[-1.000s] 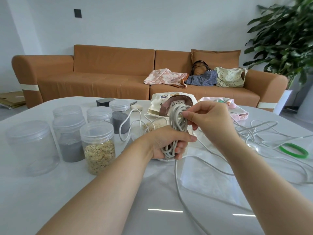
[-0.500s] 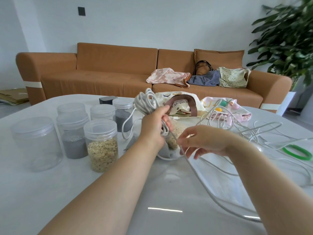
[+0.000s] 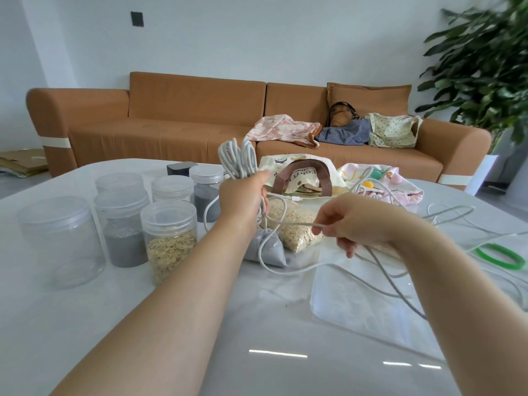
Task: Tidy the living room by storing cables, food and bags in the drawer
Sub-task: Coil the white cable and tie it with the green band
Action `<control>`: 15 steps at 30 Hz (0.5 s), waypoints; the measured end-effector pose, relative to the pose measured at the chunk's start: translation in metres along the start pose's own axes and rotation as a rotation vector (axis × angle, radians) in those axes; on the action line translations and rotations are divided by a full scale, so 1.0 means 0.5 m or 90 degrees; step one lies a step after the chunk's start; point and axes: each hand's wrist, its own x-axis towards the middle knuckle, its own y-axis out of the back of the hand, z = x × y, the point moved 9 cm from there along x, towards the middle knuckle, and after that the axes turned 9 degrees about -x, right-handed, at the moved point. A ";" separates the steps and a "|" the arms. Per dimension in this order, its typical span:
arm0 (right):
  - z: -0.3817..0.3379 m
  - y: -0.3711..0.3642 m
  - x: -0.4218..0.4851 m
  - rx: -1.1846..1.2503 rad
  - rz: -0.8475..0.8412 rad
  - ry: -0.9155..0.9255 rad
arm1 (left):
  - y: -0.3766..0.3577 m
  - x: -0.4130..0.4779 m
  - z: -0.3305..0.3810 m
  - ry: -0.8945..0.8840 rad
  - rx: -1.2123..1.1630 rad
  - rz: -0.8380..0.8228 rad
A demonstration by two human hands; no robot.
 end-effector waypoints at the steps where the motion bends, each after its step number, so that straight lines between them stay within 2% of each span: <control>1: 0.002 0.015 -0.001 -0.070 0.046 -0.022 | -0.001 -0.001 0.000 -0.001 0.036 -0.005; 5: 0.000 0.077 -0.020 -0.197 0.208 -0.066 | -0.004 -0.005 -0.007 0.019 0.117 -0.031; 9: -0.031 0.088 -0.031 -0.224 0.239 0.018 | -0.022 -0.015 -0.035 0.084 0.165 -0.133; 11: -0.051 0.095 -0.040 -0.175 0.280 0.081 | -0.041 -0.030 -0.051 0.131 0.155 -0.199; 15: -0.062 0.139 -0.066 -0.034 0.446 0.144 | -0.081 -0.068 -0.088 0.299 0.030 -0.311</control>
